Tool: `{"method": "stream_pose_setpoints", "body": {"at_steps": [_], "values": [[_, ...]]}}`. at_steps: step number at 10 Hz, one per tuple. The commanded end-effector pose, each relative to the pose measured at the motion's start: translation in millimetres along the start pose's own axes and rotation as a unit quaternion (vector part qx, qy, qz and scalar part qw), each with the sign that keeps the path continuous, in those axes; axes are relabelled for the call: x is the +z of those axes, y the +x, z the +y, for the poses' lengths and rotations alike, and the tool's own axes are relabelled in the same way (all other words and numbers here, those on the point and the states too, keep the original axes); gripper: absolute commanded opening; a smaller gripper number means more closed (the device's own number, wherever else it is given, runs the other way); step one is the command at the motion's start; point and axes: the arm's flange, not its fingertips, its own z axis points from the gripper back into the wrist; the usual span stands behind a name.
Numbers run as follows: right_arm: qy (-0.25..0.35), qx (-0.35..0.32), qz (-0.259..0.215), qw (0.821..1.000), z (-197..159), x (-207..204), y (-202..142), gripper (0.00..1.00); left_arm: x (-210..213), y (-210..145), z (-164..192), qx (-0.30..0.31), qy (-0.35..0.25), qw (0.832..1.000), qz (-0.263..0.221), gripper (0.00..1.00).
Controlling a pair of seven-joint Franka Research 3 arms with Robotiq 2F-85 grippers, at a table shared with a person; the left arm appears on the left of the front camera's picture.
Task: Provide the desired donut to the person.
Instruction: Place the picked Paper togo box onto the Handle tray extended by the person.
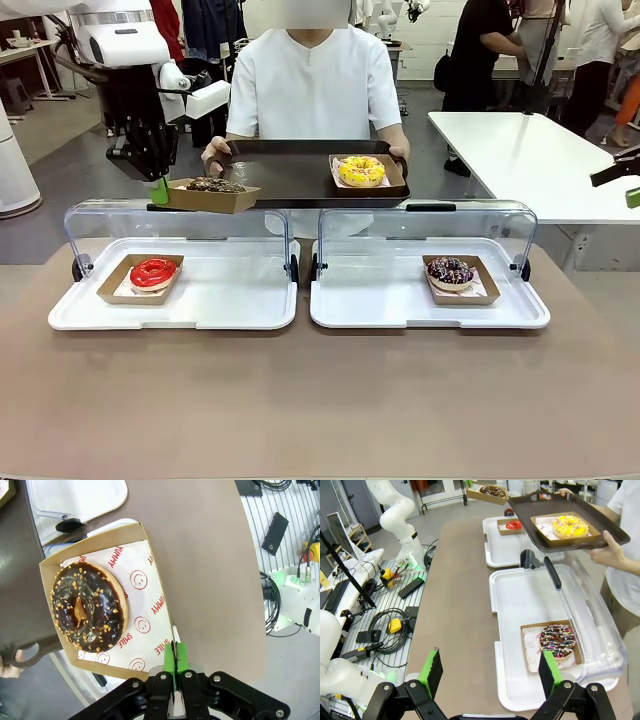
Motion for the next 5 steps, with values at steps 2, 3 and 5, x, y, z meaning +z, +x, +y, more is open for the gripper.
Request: {"method": "stream_pose_setpoints", "body": {"at_steps": [2, 3, 5], "values": [[-0.010, -0.004, -0.008, 1.000, -2, -2, 1, 1.00, 25, -6, 18, -0.003, 0.012, 1.000, -0.006, 0.01], [-0.010, -0.004, -0.008, 1.000, -2, -2, 1, 1.00, 37, -4, 25, 0.004, 0.027, 1.000, -0.013, 0.01], [-0.010, -0.004, -0.008, 1.000, -2, -2, 1, 1.00, 48, 5, 40, 0.031, 0.056, 0.998, -0.008, 0.01]]}}
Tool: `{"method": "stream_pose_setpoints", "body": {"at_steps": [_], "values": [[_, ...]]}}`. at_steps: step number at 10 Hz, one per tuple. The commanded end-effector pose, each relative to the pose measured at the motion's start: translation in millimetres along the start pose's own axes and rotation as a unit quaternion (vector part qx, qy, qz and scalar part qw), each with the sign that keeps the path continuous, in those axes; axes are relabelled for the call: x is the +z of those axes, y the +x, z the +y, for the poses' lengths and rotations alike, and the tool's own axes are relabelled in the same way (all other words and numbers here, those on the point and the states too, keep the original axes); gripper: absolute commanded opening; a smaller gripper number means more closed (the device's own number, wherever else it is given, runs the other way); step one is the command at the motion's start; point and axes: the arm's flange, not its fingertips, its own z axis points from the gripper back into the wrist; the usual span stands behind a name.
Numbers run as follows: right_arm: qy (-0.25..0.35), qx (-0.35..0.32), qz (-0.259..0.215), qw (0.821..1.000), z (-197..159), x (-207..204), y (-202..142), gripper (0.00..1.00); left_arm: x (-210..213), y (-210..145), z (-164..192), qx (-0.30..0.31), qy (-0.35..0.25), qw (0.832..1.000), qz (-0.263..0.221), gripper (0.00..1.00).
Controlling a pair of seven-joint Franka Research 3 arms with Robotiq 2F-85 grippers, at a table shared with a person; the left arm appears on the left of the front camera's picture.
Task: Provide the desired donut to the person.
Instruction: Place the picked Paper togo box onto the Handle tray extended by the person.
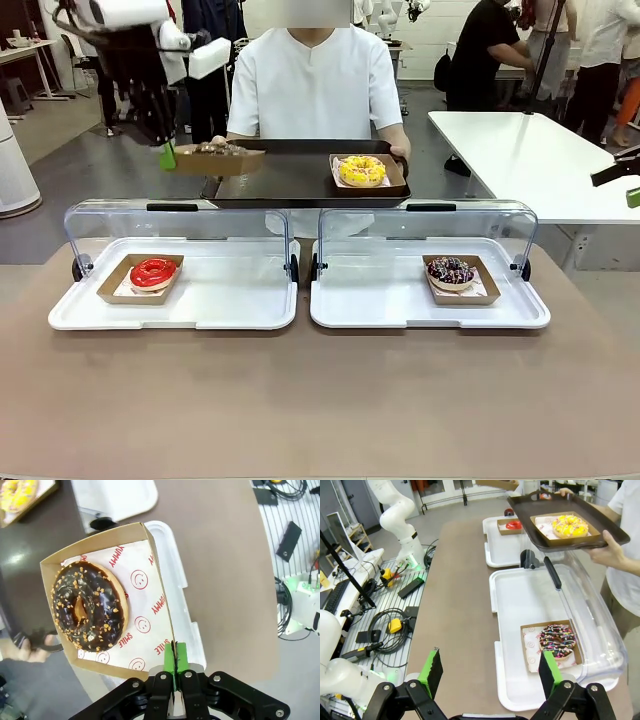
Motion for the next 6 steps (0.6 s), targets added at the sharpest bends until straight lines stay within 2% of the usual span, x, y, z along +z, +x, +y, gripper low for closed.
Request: {"method": "stream_pose_setpoints", "body": {"at_steps": [1, 4, 6], "values": [[-0.010, -0.004, -0.008, 1.000, -2, -2, 1, 1.00, 1, 8, 42, 0.008, 0.004, 1.000, 0.005, 0.01], [-0.010, -0.004, -0.008, 1.000, -2, -2, 1, 1.00, -19, 17, 93, 0.042, 0.018, 0.999, 0.001, 0.01], [-0.010, -0.004, -0.008, 1.000, -2, -2, 1, 1.00, -37, 19, 135, 0.041, 0.003, 0.999, 0.004, 0.01]]}}
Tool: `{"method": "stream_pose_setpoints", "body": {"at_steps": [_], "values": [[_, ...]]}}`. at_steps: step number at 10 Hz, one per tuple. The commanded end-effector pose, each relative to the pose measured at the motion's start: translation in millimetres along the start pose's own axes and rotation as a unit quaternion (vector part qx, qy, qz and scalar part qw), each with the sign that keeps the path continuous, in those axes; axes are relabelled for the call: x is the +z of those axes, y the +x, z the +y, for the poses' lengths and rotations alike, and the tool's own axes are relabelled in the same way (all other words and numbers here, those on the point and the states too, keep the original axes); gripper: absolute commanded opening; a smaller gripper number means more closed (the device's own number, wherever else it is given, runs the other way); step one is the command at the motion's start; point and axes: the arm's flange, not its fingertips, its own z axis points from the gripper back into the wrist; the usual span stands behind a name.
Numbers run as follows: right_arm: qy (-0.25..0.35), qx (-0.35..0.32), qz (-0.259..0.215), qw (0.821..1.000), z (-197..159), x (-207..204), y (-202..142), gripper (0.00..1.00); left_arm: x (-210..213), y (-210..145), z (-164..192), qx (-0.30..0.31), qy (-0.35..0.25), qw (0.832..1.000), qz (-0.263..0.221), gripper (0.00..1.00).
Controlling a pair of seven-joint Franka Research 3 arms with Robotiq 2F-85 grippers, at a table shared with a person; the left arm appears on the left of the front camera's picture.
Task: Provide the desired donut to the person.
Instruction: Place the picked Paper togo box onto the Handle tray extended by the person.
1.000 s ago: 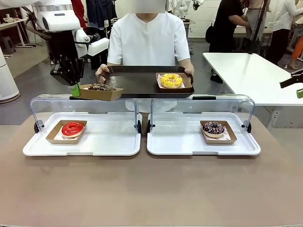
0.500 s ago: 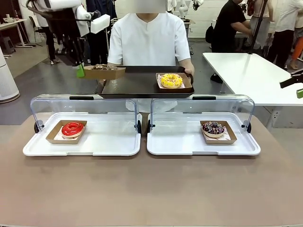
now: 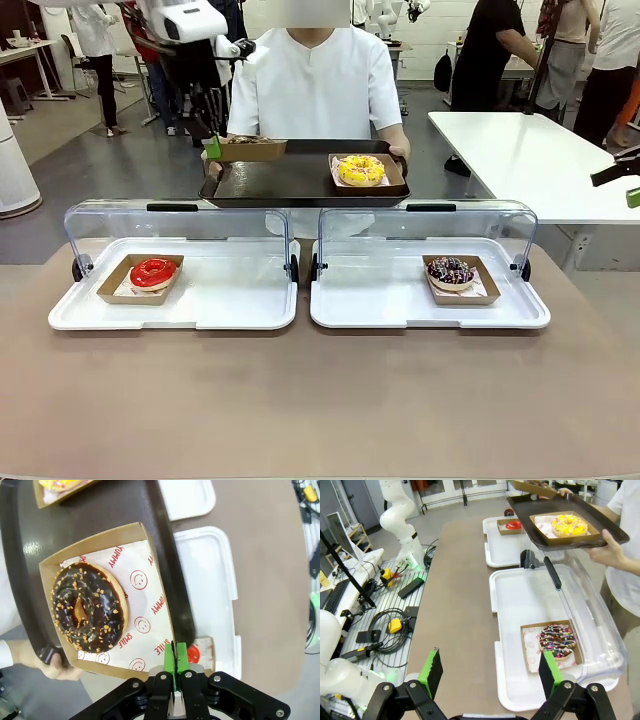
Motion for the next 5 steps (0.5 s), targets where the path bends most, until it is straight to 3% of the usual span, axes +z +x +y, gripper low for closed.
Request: {"method": "stream_pose_setpoints", "body": {"at_steps": [1, 3, 5], "values": [[-0.010, -0.004, -0.008, 1.000, -2, -2, 0, 1.00, -3, 8, 30, 0.022, -0.008, 1.000, 0.015, 0.01], [-0.010, -0.004, -0.008, 1.000, -2, -2, 0, 1.00, -21, 2, 54, 0.030, -0.012, 0.999, 0.016, 0.01], [-0.010, -0.004, -0.008, 1.000, -2, -2, 0, 1.00, -39, -3, 56, 0.033, -0.014, 0.999, 0.011, 0.01]]}}
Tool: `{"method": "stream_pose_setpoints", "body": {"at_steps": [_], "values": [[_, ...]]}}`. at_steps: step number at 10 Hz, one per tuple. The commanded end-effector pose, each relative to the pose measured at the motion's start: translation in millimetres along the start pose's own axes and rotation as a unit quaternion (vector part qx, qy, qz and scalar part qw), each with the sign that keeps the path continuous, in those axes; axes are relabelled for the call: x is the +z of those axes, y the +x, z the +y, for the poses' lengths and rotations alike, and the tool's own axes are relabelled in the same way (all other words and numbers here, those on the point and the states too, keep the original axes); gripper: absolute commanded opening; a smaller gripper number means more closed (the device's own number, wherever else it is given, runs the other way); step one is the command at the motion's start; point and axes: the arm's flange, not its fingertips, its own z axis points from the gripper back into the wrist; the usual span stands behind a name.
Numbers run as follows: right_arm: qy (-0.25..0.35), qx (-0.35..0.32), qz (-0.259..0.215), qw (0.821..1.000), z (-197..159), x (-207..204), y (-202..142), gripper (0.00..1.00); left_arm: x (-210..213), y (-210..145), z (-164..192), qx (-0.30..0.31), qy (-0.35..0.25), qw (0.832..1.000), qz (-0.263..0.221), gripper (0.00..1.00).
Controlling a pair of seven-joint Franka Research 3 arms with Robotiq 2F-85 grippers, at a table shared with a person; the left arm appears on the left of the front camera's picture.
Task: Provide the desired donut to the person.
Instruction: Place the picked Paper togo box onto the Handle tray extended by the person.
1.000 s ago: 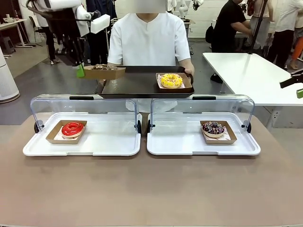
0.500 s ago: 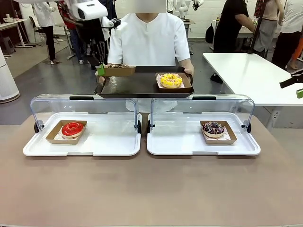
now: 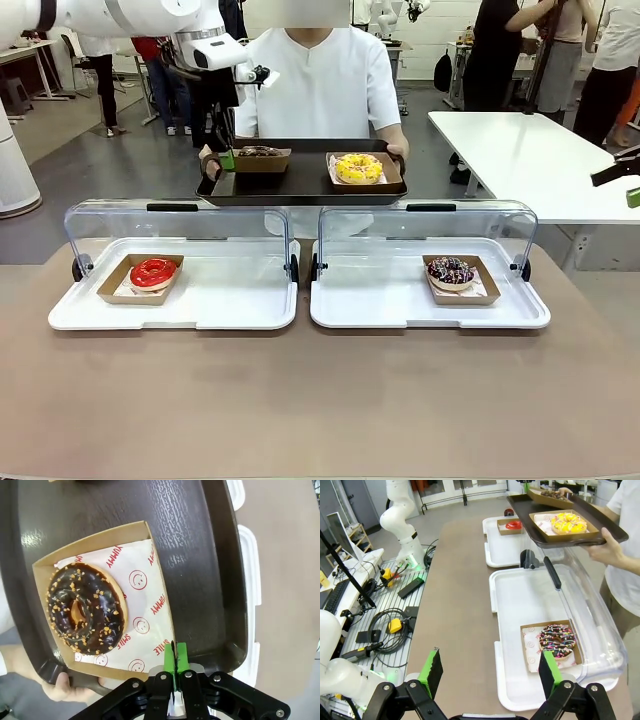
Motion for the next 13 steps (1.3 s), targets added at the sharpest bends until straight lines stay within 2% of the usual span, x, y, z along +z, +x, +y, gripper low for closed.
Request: {"method": "stream_pose_setpoints", "body": {"at_steps": [1, 2, 3, 4, 5, 7, 8, 10, 13], "values": [[-0.010, -0.004, -0.008, 1.000, -2, -2, 0, 1.00, 6, 2, 7, 0.010, 0.001, 1.000, 0.008, 0.01], [-0.010, -0.004, -0.008, 1.000, -2, -2, 0, 1.00, 5, 3, 10, 0.001, -0.001, 1.000, 0.008, 0.01], [-0.010, -0.004, -0.008, 1.000, -2, -2, 0, 1.00, 6, 3, 8, 0.000, 0.001, 1.000, 0.009, 0.40], [-0.010, -0.004, -0.008, 1.000, -2, -2, 0, 1.00, 8, 3, 3, 0.001, 0.004, 1.000, 0.007, 0.61], [-0.010, -0.004, -0.008, 1.000, -2, -2, 0, 1.00, 11, 3, 4, -0.002, 0.005, 1.000, 0.006, 1.00], [-0.010, -0.004, -0.008, 1.000, -2, -2, 0, 1.00, 14, 5, 4, -0.007, 0.004, 1.000, 0.005, 1.00], [-0.010, -0.004, -0.008, 1.000, -2, -2, 0, 1.00, 15, 5, 1, -0.007, 0.004, 1.000, 0.003, 0.84], [-0.010, -0.004, -0.008, 1.000, -2, -2, 0, 1.00, 15, 4, 5, -0.010, -0.003, 1.000, 0.006, 1.00], [-0.010, -0.004, -0.008, 1.000, -2, -2, 0, 1.00, 14, 4, 2, -0.010, -0.007, 1.000, 0.002, 1.00]]}}
